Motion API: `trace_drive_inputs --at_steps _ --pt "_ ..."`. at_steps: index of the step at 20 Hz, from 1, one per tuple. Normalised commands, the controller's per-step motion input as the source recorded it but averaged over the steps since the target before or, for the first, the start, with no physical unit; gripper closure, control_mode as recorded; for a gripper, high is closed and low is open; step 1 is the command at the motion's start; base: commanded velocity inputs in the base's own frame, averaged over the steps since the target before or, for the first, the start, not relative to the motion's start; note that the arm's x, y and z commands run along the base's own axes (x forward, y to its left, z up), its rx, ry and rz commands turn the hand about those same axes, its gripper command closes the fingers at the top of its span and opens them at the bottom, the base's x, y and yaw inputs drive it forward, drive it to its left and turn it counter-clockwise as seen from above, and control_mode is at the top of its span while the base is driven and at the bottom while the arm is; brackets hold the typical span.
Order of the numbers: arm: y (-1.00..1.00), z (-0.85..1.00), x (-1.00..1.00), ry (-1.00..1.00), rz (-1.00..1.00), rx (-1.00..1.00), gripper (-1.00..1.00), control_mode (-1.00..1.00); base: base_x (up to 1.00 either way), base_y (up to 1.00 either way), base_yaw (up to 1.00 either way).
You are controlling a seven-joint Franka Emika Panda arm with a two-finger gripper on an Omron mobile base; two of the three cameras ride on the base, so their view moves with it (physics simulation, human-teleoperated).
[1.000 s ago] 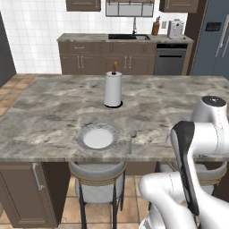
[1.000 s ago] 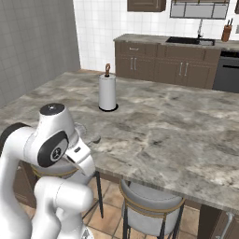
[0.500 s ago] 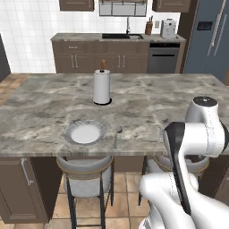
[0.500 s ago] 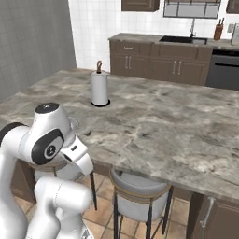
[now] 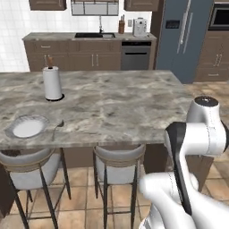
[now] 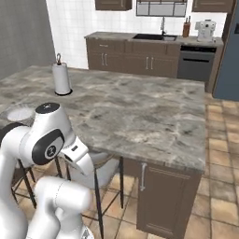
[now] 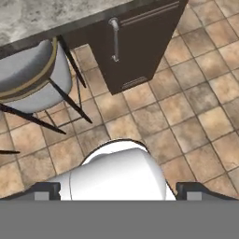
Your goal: Take the fork and place it on the left side of the plate. Then take the spoon and place it on the right side of the plate. Make sure they're directly next to the plate.
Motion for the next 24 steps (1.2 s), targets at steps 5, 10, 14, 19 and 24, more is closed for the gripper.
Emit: trace_drive_inputs --at_steps 5,10,14,19,24 --pt "0.0 0.0 0.0 0.0 0.0 0.0 -1.0 1.0 -0.06 -1.0 -0.11" --pt "0.0 0.0 0.0 0.0 0.0 0.0 -1.0 1.0 0.0 -1.0 -0.08" --pt "0.0 0.0 0.0 0.0 0.0 0.0 -1.0 1.0 0.01 -1.0 -0.05" --pt "0.0 0.0 0.0 0.0 0.0 0.0 -1.0 1.0 0.25 -1.0 -0.02" --pt "0.0 0.0 0.0 0.0 0.0 0.0 -1.0 1.0 0.75 -1.0 0.0"
